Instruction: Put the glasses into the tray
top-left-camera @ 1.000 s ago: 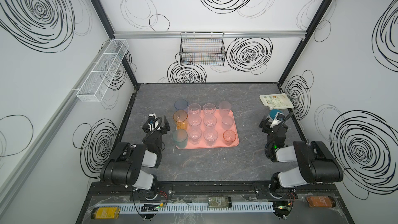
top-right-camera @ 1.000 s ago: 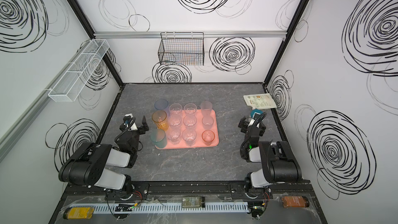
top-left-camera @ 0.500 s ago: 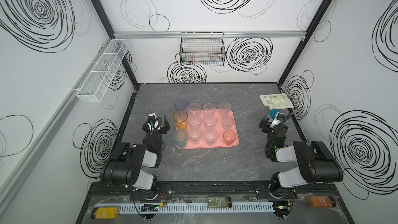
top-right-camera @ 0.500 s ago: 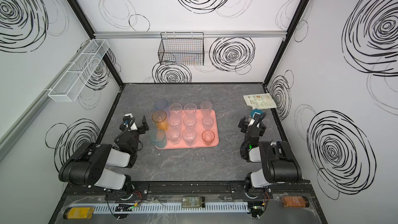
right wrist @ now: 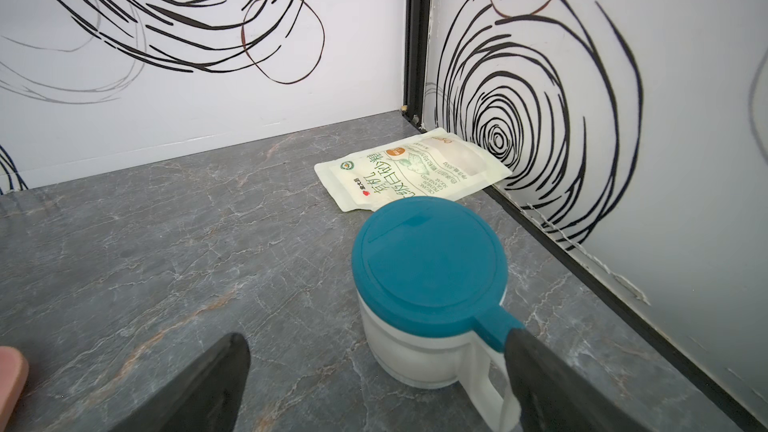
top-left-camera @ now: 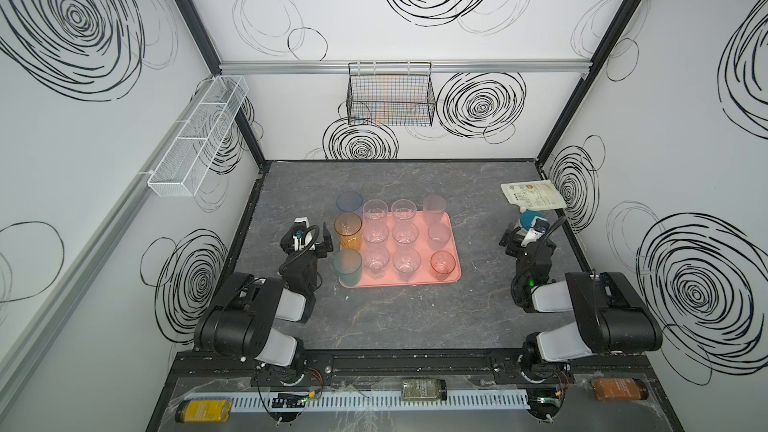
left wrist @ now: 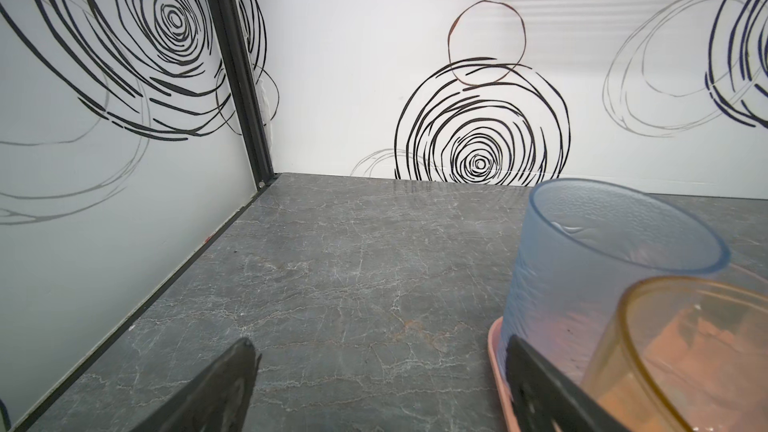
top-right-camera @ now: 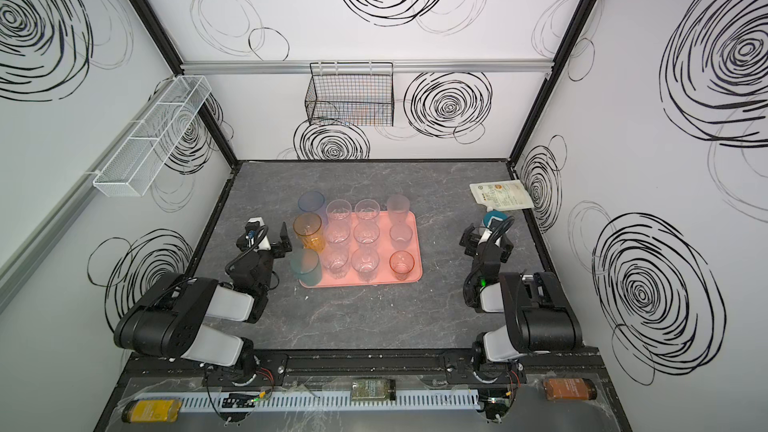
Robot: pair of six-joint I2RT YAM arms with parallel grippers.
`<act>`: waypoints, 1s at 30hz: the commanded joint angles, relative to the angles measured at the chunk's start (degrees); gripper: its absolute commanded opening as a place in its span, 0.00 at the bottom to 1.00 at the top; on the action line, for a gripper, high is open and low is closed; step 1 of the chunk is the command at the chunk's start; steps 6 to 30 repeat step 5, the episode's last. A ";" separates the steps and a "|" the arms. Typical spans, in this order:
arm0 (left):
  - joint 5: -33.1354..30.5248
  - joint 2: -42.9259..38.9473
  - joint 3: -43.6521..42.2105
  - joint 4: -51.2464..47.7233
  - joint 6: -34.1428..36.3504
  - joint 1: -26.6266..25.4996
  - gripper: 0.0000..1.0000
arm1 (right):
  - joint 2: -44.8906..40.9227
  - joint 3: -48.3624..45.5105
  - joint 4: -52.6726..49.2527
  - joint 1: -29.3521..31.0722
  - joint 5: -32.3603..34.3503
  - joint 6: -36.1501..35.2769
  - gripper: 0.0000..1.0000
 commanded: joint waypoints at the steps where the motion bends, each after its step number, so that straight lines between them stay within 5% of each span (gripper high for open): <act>1: 6.34 0.32 0.83 2.64 2.65 0.55 0.96 | -0.42 0.83 1.42 0.04 0.26 -0.36 1.00; 30: 7.42 -0.04 0.93 2.37 2.05 1.15 0.96 | -0.40 0.92 1.42 0.08 0.30 -0.30 1.00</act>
